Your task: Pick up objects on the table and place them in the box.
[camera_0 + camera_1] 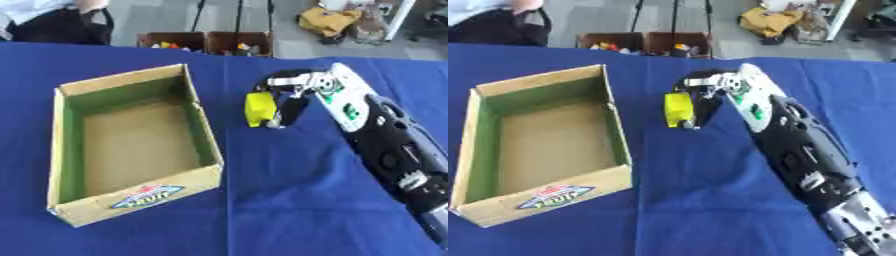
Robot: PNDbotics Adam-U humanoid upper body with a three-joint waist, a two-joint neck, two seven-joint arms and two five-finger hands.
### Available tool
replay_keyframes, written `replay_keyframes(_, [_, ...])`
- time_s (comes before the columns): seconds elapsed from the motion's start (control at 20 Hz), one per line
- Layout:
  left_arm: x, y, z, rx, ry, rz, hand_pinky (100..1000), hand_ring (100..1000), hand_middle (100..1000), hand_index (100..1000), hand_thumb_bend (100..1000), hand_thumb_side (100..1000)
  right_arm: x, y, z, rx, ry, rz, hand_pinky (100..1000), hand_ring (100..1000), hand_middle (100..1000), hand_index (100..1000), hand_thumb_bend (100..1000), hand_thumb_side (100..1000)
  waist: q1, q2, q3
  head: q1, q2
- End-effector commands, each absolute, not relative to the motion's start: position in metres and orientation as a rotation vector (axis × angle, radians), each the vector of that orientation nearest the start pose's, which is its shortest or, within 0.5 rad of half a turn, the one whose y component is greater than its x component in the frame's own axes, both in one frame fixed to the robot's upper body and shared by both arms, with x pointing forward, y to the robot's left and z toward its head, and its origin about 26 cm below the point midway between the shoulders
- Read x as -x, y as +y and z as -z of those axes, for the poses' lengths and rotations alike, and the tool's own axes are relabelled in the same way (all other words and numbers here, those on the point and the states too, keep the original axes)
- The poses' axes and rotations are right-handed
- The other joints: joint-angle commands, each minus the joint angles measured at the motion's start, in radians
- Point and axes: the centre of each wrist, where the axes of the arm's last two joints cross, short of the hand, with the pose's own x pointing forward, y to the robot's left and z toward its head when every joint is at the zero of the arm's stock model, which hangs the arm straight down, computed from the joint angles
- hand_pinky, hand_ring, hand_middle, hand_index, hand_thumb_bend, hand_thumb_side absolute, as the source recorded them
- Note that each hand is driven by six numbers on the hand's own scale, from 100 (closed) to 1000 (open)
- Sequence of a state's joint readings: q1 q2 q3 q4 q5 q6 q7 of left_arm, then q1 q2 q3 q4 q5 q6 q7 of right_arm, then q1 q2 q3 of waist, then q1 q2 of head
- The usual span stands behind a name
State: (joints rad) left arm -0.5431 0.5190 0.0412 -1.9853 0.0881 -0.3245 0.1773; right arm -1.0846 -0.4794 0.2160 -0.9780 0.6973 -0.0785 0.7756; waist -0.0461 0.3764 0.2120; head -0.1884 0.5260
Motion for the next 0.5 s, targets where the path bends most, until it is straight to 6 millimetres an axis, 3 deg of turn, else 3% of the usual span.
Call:
replay_keyframes(0.05, [-0.305, 0.2731, -0.3009, 0.226, 3.336, -0.407, 743, 918, 900, 964, 100, 1000, -0.4811, -0.2527, -0.2822, 0.631, -1.262, -1.615, 698, 799, 816, 831, 297, 124, -0.01, 0.0, 0.0, -0.005, -0.007])
replay_keyframes(0.3, [-0.3049, 0.2731, -0.3011, 0.227, 3.337, -0.4, 743, 917, 900, 964, 100, 1000, -0.4803, -0.2524, -0.2835, 0.663, -1.334, -1.553, 594, 711, 696, 721, 339, 145, -0.009, 0.0, 0.002, -0.008, -0.008])
replay_keyframes(0.5, [-0.305, 0.2729, -0.3013, 0.226, 3.339, -0.397, 744, 917, 901, 963, 100, 1000, -0.4802, -0.2522, -0.2833, 0.701, -1.386, -1.49, 517, 650, 616, 642, 284, 175, -0.009, -0.001, 0.0, -0.006, -0.007])
